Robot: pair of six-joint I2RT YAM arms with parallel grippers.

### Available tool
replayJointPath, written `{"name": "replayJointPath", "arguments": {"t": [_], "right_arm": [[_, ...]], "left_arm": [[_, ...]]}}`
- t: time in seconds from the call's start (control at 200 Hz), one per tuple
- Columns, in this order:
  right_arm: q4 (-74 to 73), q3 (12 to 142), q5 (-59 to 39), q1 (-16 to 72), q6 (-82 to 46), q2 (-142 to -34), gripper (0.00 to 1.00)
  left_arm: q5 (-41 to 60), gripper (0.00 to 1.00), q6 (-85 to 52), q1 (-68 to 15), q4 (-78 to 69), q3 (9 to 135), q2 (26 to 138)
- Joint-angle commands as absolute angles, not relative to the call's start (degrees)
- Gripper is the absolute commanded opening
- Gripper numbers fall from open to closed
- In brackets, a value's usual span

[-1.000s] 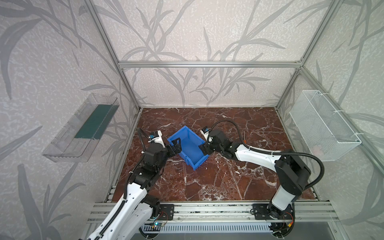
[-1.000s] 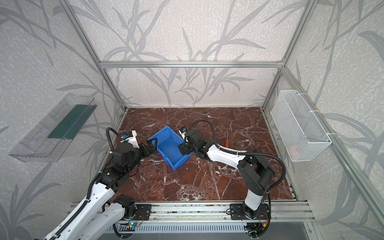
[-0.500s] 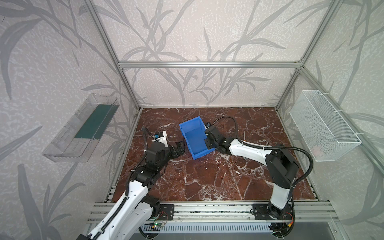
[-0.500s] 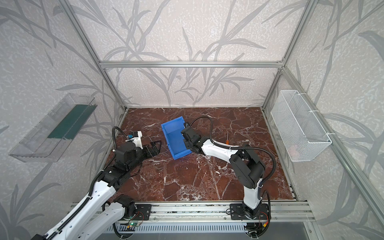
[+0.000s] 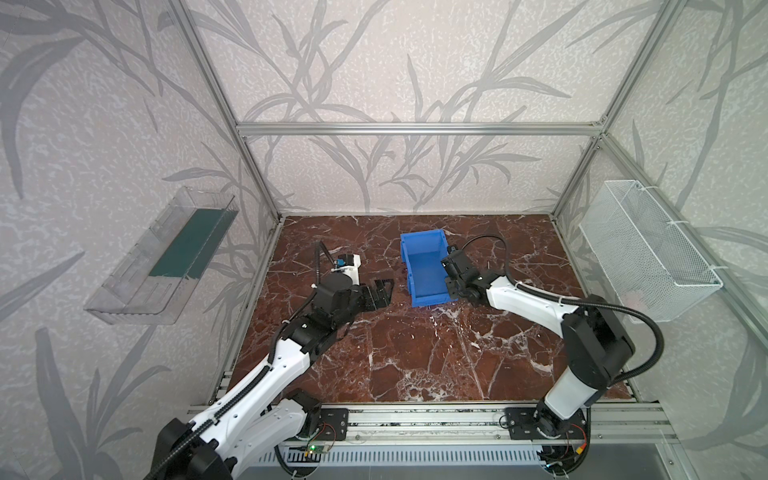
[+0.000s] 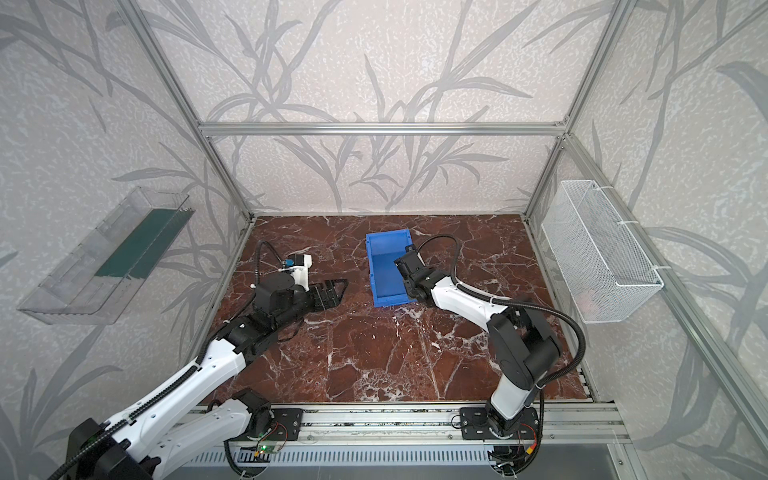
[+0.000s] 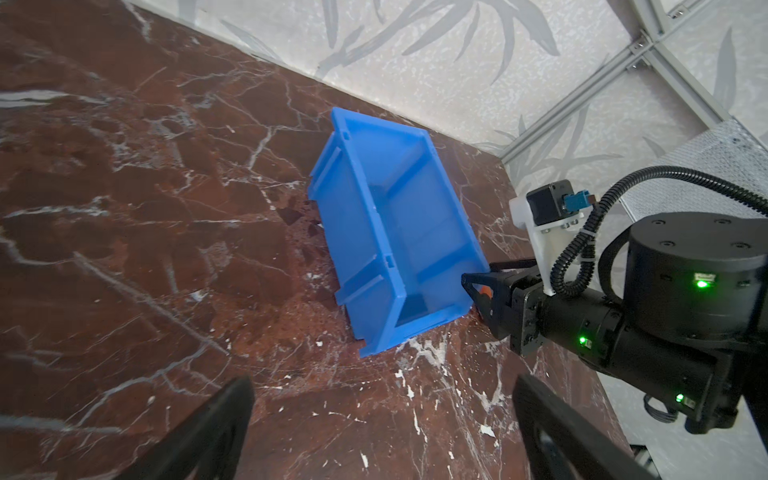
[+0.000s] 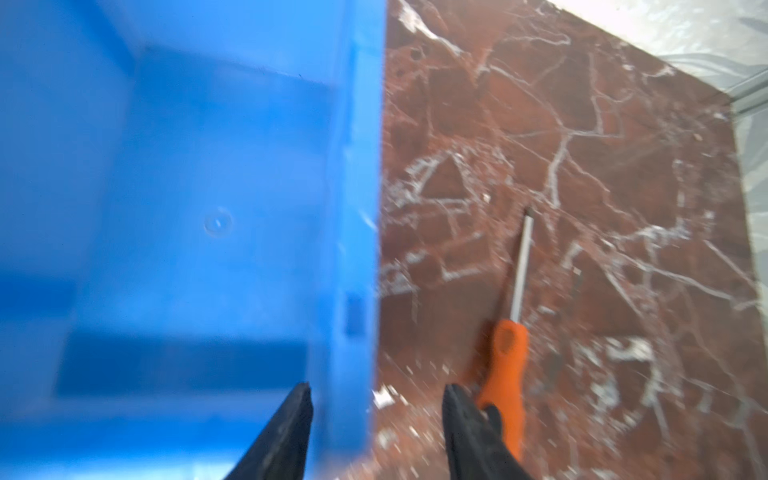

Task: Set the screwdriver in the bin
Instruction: 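Grasp the orange screwdriver handle with the right gripper while the left holds the bin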

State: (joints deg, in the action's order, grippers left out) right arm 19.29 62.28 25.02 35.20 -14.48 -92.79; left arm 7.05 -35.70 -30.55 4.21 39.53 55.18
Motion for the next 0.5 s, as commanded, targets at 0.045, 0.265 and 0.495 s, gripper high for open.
{"name": "replayJointPath", "arguments": {"t": [0.045,0.265,0.495], "right_arm": [[21.14,55.06,19.08,25.94,-21.18,-80.07,0.69],[17.73,46.52,5.29,13.36,-21.35,-79.85,0.7],[22.17,53.2,0.01,12.76,-23.09,-91.56,0.7]], "left_arm": [[5.24,0.99,-32.6,-35.32,2.77,43.29,58.27],[4.13,0.99,-31.4,-41.54,0.18,46.53,65.46],[4.41,0.99,-32.42,-46.03,-1.43,48.52,70.13]]}}
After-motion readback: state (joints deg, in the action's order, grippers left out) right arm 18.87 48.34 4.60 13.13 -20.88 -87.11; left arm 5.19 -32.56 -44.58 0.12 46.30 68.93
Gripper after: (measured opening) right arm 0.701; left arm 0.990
